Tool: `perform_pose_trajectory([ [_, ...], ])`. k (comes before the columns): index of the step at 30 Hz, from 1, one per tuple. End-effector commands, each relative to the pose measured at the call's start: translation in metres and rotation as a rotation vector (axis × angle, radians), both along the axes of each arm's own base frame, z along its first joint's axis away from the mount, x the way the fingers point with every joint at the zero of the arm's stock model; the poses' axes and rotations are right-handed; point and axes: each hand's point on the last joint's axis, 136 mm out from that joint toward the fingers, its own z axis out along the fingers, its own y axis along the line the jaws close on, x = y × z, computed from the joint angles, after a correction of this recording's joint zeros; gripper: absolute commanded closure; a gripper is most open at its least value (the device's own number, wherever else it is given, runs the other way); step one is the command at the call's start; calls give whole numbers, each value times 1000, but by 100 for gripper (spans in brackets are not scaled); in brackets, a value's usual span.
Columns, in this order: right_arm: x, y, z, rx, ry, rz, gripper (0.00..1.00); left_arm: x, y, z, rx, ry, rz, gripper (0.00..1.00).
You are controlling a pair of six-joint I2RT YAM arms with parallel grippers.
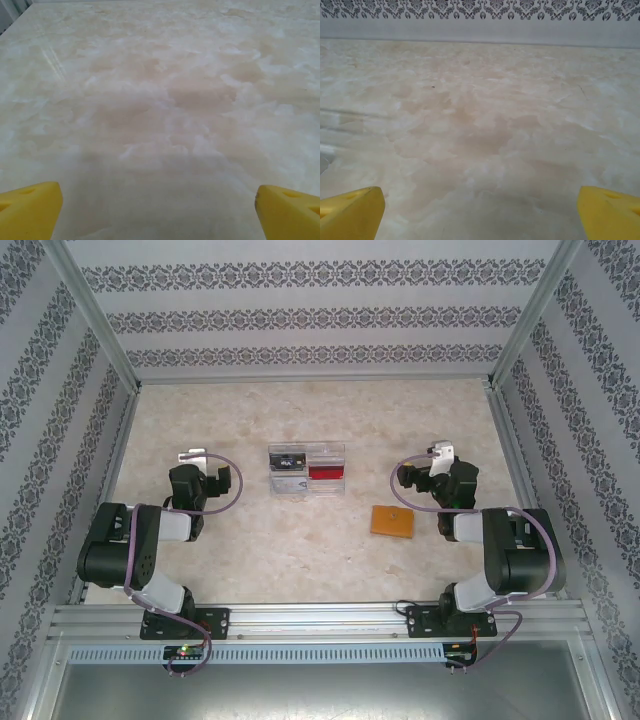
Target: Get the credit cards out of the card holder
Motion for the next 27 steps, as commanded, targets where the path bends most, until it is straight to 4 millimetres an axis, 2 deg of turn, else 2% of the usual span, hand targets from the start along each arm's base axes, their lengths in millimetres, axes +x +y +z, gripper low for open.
perform_pose_trajectory([
  [1,2,5,8,-5,-37,32,2,8,-3,14,6,-54,-21,1],
  [19,2,4,9,-2,-36,31,2,8,-3,14,3,-51,-23,1],
  [21,4,-2,7,-1,-27,-8,2,9,-3,14,-2,-51,-25,1],
  [24,9,-24,6,-7,-11,-154,2,9,-3,15,-2,-51,-23,1],
  [27,9,-25,7,-13,-13,-165,2,10,7,28,7,-8,37,1],
])
